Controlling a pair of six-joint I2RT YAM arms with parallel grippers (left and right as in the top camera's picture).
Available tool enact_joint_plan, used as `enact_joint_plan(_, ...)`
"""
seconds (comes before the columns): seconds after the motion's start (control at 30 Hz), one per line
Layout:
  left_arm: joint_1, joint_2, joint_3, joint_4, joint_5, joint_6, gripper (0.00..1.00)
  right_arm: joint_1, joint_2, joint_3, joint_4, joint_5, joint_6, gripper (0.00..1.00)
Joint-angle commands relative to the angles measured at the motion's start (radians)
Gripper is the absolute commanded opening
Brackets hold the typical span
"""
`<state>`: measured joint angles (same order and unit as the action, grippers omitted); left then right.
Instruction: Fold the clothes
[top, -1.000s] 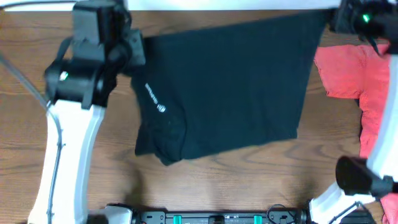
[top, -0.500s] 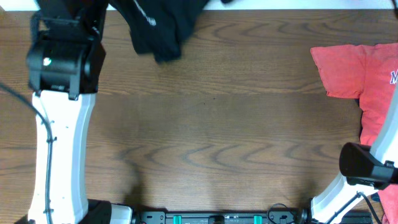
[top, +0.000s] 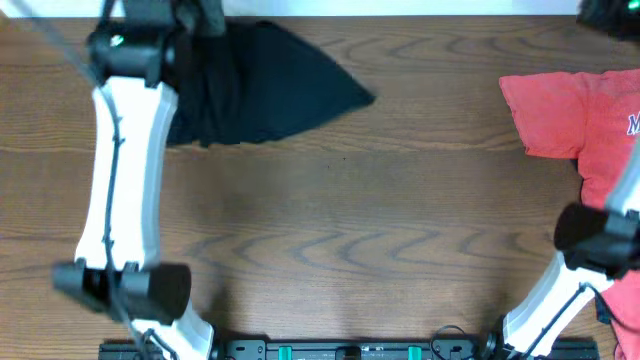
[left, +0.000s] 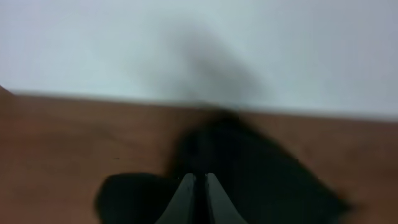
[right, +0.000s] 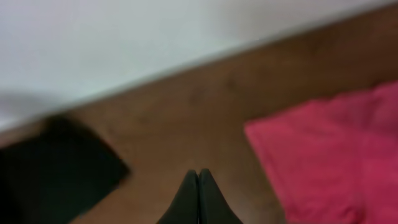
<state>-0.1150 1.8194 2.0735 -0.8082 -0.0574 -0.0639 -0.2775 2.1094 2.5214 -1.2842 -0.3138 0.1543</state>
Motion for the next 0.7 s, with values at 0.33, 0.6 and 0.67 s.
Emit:
enact_joint_plan(0.33,-0.059,0.037,0.008,0.027,0.033,-0.027,0.33,0.147,0.069,-0.017,-0.053,-0.021,-0.171,0.54)
enact_joint_plan(0.6,-0.059,0.010,0.007,0.006,-0.040,-0.027,0.29,0.201,0.069,-0.017,-0.088,-0.037,-0.179,0.52)
enact_joint_plan(0.67,-0.059,0.003,0.007,-0.016,-0.040,-0.027,0.41,0.210,0.069,-0.017,-0.109,-0.044,-0.190,0.63)
